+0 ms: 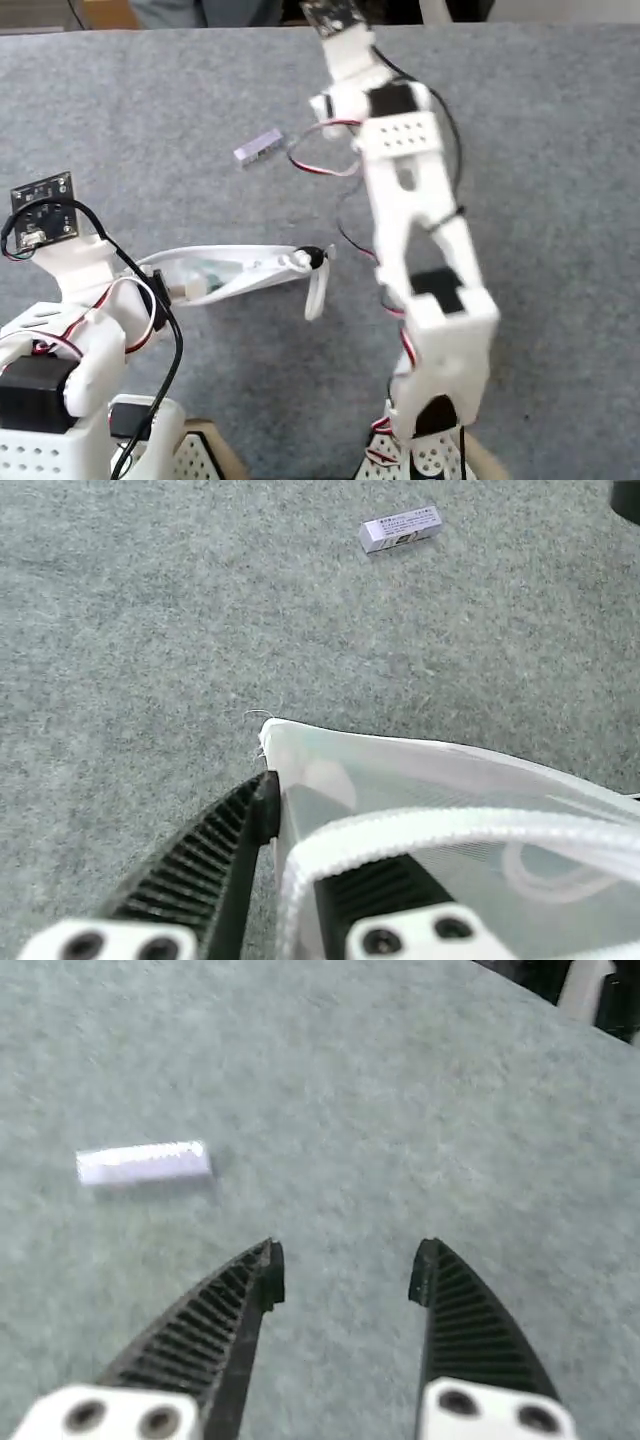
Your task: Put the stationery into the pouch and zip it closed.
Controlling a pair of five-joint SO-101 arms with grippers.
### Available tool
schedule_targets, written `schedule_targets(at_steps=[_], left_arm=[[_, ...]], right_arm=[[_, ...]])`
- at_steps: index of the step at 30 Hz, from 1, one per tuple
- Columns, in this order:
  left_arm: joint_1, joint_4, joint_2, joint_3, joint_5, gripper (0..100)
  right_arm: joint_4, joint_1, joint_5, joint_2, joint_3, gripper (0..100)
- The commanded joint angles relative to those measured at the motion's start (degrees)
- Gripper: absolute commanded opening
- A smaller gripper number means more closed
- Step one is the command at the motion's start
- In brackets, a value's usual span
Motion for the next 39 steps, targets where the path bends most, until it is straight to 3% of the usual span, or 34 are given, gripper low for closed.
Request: schedule_targets(at_steps=[1, 8, 12, 19, 24, 31, 35, 39], left_arm=[[-1.4, 1.1, 0.9, 0.9, -0.3, 3], [-1.3, 1.1, 0.9, 0.9, -0.3, 3], [-1.3, 1.1, 0.9, 0.5, -0.3, 3], [-1.3, 1.4, 0.8, 0.5, -0.3, 3], [-1.3, 1.2, 0.8, 0.5, -0.3, 3], [-1.3, 1.1, 0.8, 0.5, -0.3, 3], [-1.2, 1.1, 0.8, 0.5, -0.3, 3], [-1.0, 1.1, 0.8, 0.4, -0.3, 3]], right_arm=[[3.6, -4.4, -2.4, 9.9, -19.8, 22.7], [5.5, -10.7, -1.7, 30.7, -46.4, 22.3], [5.4, -14.7, 2.6, 40.1, -55.0, 22.2], [7.1, -16.4, 8.1, 47.5, -55.1, 22.2], [19.3, -16.3, 17.5, 46.4, -51.3, 22.3], [30.5, -10.8, 27.5, 44.3, -51.1, 22.3], [24.5, -9.0, 27.1, 42.8, -52.4, 22.2], [13.0, -9.9, 40.6, 43.7, -54.5, 22.2]])
